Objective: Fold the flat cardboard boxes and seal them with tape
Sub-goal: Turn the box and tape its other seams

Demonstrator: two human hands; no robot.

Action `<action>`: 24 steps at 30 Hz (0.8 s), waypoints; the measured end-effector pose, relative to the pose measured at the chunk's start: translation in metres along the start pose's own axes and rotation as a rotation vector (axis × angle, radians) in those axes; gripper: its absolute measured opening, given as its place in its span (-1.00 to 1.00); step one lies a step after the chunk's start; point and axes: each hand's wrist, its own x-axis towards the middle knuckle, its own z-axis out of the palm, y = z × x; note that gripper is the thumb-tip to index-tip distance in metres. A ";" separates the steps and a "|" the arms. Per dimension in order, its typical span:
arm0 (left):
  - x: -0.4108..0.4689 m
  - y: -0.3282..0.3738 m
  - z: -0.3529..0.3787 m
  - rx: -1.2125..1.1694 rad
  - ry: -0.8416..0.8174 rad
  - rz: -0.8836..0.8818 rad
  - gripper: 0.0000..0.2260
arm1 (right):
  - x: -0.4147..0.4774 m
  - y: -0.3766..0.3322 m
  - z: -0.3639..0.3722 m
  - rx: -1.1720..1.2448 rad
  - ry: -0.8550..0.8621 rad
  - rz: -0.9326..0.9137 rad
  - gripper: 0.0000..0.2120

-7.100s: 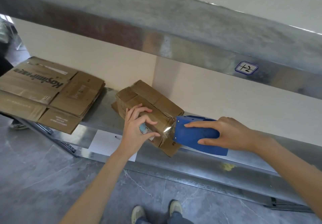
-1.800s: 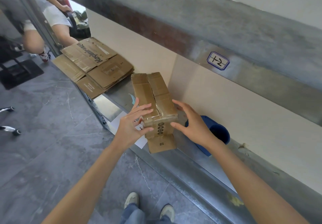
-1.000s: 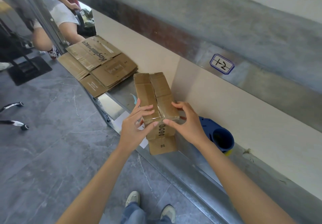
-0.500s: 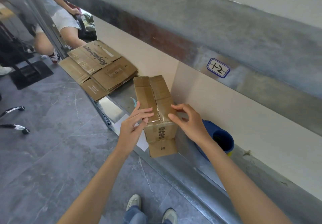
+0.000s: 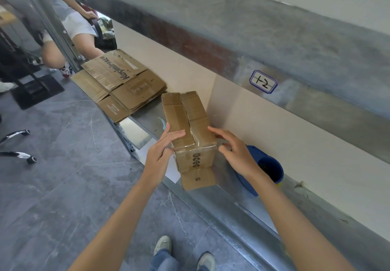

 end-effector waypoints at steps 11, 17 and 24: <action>-0.001 -0.008 0.007 0.069 0.074 0.092 -0.52 | 0.006 0.012 0.021 0.077 0.237 -0.065 -0.72; -0.001 -0.009 0.012 0.079 0.122 0.086 -0.56 | 0.010 0.013 0.029 0.137 0.330 -0.040 -0.76; -0.002 -0.001 0.015 0.053 0.177 0.079 -0.68 | 0.013 0.013 0.034 0.128 0.389 -0.071 -0.78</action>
